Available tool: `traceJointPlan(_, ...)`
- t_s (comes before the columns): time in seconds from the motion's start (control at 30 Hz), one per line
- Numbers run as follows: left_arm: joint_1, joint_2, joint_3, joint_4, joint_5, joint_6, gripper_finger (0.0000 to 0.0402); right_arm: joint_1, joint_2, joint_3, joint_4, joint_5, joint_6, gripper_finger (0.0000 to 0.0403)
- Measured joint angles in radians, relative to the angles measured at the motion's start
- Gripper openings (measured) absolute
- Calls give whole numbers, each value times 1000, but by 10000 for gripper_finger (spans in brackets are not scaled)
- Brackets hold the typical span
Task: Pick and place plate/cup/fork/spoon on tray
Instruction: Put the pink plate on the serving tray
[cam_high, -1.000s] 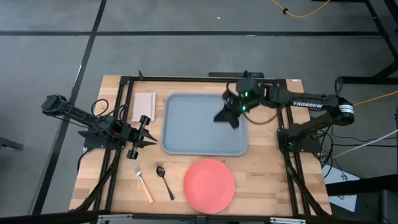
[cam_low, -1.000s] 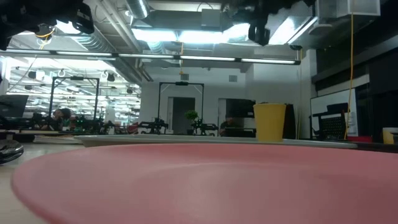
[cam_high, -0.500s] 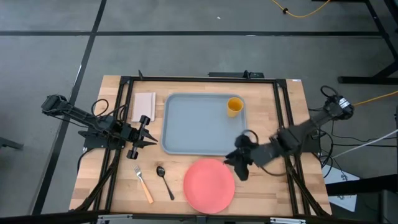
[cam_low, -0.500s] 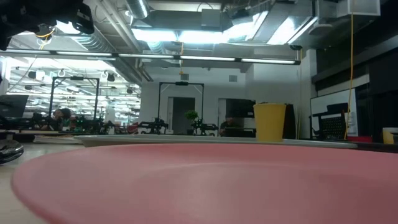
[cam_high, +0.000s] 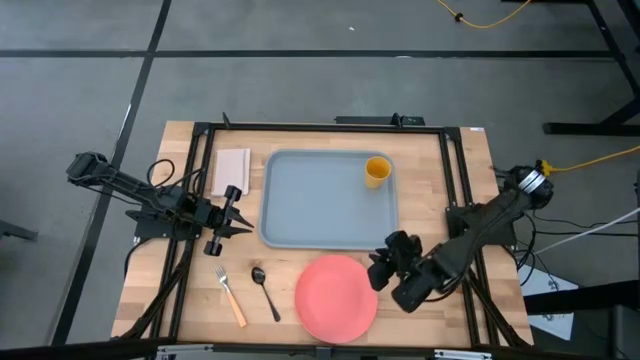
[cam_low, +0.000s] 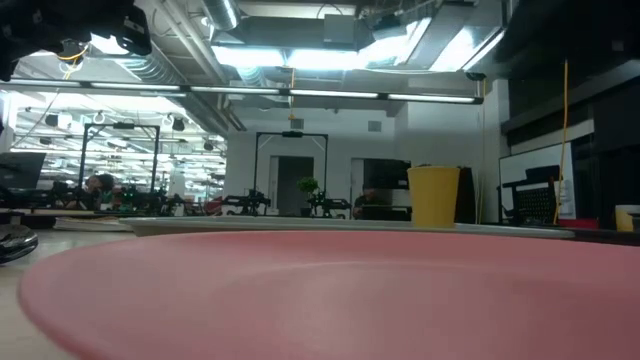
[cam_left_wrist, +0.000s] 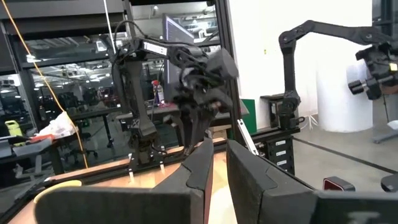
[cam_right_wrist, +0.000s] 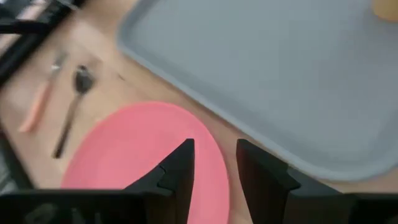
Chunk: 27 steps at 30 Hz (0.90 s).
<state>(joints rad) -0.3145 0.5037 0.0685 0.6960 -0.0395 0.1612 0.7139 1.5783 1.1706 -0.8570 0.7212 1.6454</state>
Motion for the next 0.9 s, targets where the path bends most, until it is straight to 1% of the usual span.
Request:
traceJointPlan(0.07,0,0,0,0,0,0,39,-7,41,0,-18,-4,45,124)
traceJointPlan(0.17,0,0,0,0,0,0,39,-24,94,0,-24,-60,119,124)
traceJointPlan(0.23,0,0,0,0,0,0,39,-38,130,0,-19,-126,151,124)
traceJointPlan(0.33,0,0,0,0,0,0,39,-62,182,0,9,-281,160,124)
traceJointPlan(0.4,0,0,0,0,0,0,39,-71,210,0,36,-343,157,124)
traceJointPlan(0.63,0,0,0,0,0,0,39,-81,245,-1,156,-357,91,124)
traceJointPlan(0.9,0,0,0,-5,0,0,39,-81,289,-1,158,-348,21,124)
